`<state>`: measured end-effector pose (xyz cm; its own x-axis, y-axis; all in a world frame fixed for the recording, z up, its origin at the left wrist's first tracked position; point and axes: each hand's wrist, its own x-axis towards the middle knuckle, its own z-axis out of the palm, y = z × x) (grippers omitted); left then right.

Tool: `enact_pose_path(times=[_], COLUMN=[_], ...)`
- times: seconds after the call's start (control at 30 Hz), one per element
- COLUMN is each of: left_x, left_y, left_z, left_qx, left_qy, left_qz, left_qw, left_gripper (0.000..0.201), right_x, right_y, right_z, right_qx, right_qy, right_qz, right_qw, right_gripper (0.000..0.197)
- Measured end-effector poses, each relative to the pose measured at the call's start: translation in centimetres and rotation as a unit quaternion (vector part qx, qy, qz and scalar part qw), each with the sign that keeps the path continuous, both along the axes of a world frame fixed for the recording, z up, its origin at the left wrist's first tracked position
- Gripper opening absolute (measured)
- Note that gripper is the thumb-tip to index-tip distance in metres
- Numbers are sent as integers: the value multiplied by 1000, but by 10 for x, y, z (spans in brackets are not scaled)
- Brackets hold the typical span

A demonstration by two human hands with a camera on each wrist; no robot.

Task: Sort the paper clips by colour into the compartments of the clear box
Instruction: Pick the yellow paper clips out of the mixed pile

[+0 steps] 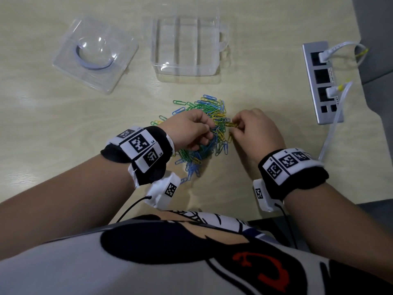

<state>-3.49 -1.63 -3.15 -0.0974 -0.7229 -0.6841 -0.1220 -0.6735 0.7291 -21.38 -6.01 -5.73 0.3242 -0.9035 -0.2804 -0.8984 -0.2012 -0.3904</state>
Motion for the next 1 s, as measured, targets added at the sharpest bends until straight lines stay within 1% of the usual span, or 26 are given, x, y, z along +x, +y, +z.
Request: enact_pose_path(times=[0.07, 0.2, 0.23, 0.27, 0.33, 0.4, 0.47, 0.5, 0.53, 0.57, 0.6, 0.67, 0.7, 0.73, 0.83, 0.93, 1.0], left_x=[-1, -4, -5, -6, -7, -9, -11, -12, -12, -11, -11, -9, -8, -7, -5, -4, -5], left_y=[-1, -3, -4, -5, -6, -7, -7, -7, -7, -7, -7, -7, -7, -7, -6, -6, -5], left_z=[1, 0, 0, 0, 1, 2, 2, 2, 2, 2, 1, 1, 1, 1, 1, 0, 1], left_qx=[11, 32, 37, 42, 51, 55, 57, 59, 60, 62, 63, 68, 70, 72, 74, 73, 77], left_qy=[7, 19, 29, 43, 75, 101, 112, 110, 105, 101, 99, 97, 96, 96, 96, 92, 93], left_qz=[6, 22, 29, 39, 63, 79, 84, 81, 76, 72, 73, 80, 84, 88, 99, 101, 100], left_qw=[1000, 999, 998, 997, 994, 990, 989, 989, 990, 990, 990, 990, 989, 989, 988, 988, 988], left_gripper=[19, 22, 24, 27, 34, 39, 41, 42, 43, 44, 45, 47, 47, 47, 48, 48, 47], right_x=[4, 7, 7, 6, 6, 11, 14, 12, 7, 1, -5, -14, -16, -16, -14, -12, -10], right_y=[-1, -3, -2, -2, 2, 8, 13, 12, 10, 6, 4, 3, 5, 8, 10, 8, 9], right_z=[-1, 2, 3, 5, 10, 19, 22, 20, 17, 13, 9, 2, -1, -3, -3, 1, 6], right_qx=[-11, -15, -20, -27, -25, -3, -4, -17, -35, -42, -30, 31, 53, 59, 21, 0, 1], right_qy=[12, 49, 47, 28, -60, -139, -164, -169, -165, -140, -93, 8, 29, 30, -6, -32, -77], right_qz=[12, 31, 37, 41, 42, 65, 69, 46, 17, -5, -9, 21, 35, 39, 13, -12, -18], right_qw=[1000, 998, 998, 998, 997, 988, 984, 984, 986, 989, 995, 999, 998, 997, 1000, 999, 997], right_gripper=[15, 12, 11, 10, 10, 13, 12, 12, 12, 12, 12, 16, 19, 18, 11, 14, 12])
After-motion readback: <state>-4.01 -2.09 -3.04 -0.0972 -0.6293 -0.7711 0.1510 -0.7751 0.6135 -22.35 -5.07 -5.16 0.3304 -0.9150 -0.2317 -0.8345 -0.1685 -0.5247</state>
